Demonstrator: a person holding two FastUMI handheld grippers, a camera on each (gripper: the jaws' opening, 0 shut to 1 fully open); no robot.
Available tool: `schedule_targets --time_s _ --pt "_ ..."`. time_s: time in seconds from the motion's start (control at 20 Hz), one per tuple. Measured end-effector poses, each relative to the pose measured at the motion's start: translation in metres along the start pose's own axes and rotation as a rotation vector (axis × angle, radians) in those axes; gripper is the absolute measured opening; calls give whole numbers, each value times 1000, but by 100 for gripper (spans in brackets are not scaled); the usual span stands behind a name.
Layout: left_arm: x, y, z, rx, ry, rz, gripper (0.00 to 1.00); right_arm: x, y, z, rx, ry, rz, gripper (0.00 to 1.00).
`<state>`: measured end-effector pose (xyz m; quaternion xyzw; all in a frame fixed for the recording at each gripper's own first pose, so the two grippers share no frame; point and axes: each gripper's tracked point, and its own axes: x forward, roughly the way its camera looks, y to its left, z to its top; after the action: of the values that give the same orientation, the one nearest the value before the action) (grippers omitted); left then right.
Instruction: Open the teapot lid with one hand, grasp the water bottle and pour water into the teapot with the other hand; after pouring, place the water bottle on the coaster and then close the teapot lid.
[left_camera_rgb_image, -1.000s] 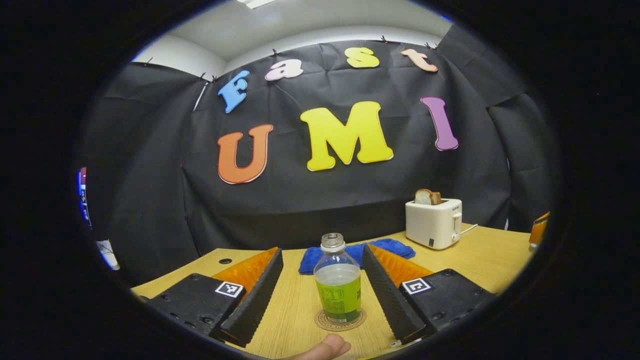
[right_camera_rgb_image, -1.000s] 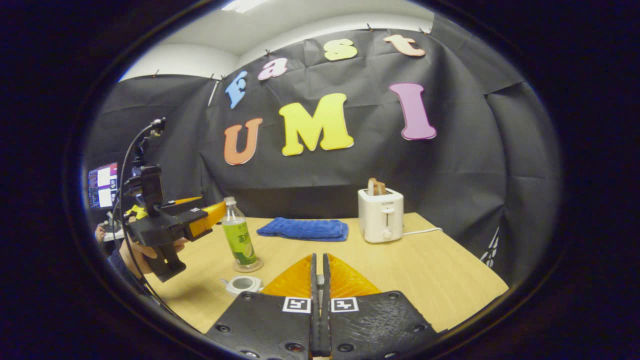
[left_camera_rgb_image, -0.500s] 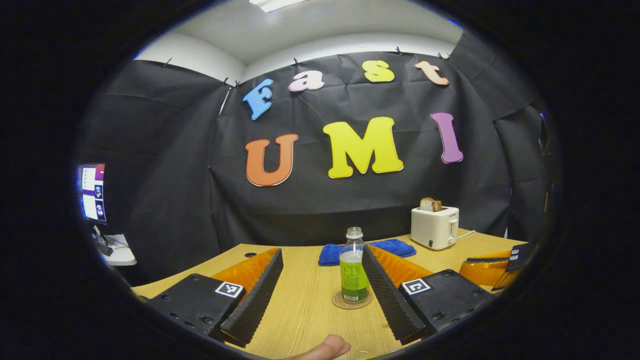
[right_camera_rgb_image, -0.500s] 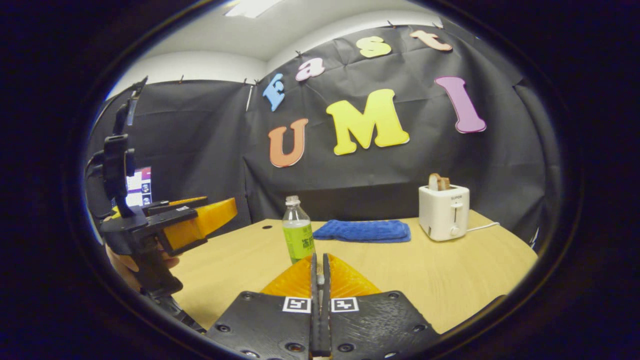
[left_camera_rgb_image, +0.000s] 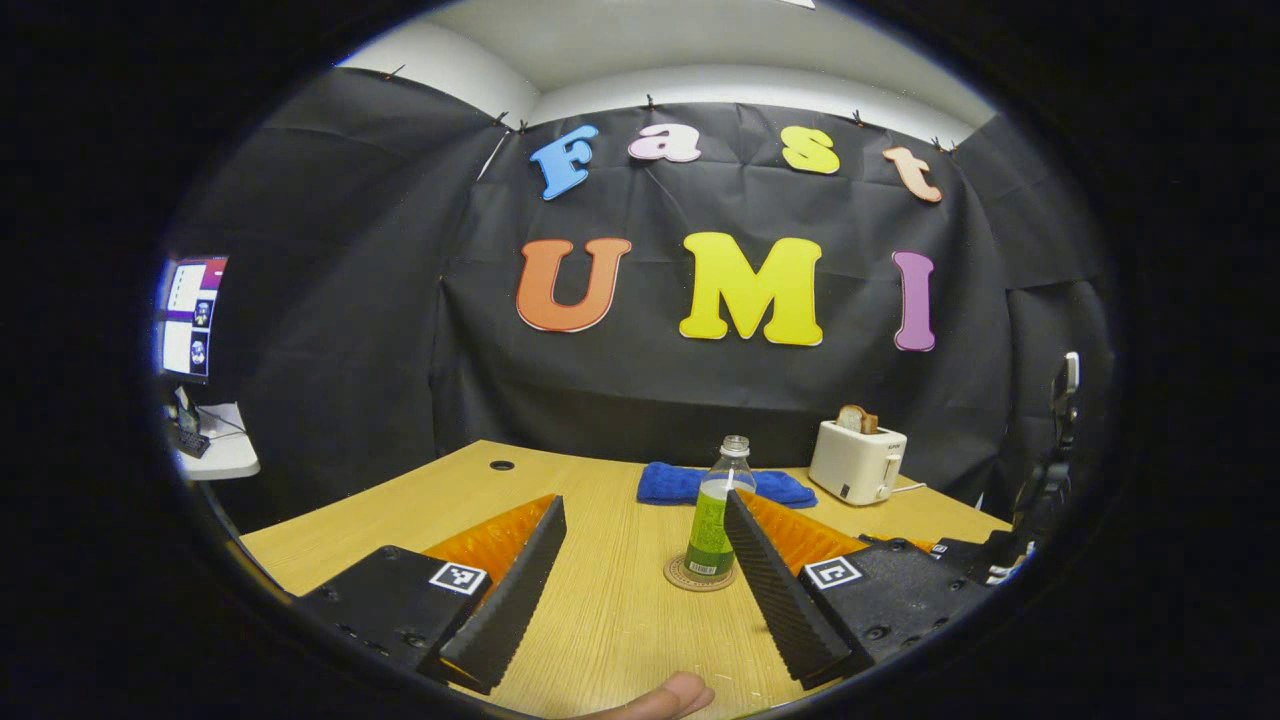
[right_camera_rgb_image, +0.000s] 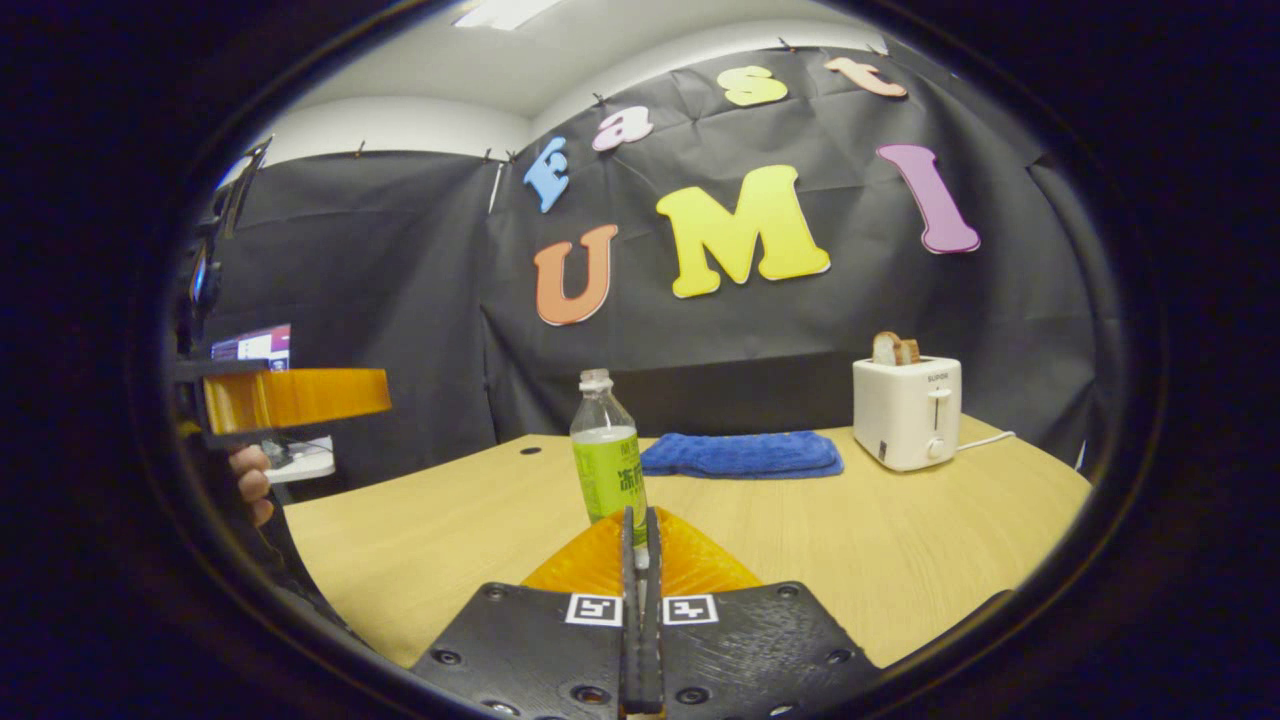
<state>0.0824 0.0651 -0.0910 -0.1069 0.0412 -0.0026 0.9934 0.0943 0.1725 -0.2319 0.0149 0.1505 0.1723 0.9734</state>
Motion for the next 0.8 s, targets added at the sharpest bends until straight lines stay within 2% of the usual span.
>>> schedule_targets --time_s 0.25,0.65,0.8 --pt "3 15 -3 -5 18 15 96 18 -7 -29 -35 54 -37 0" --pt "7 11 -10 10 47 -21 98 22 -12 -30 -12 35 -55 0" --pt "6 9 -10 21 51 -25 98 27 -16 -33 -38 53 -80 0"
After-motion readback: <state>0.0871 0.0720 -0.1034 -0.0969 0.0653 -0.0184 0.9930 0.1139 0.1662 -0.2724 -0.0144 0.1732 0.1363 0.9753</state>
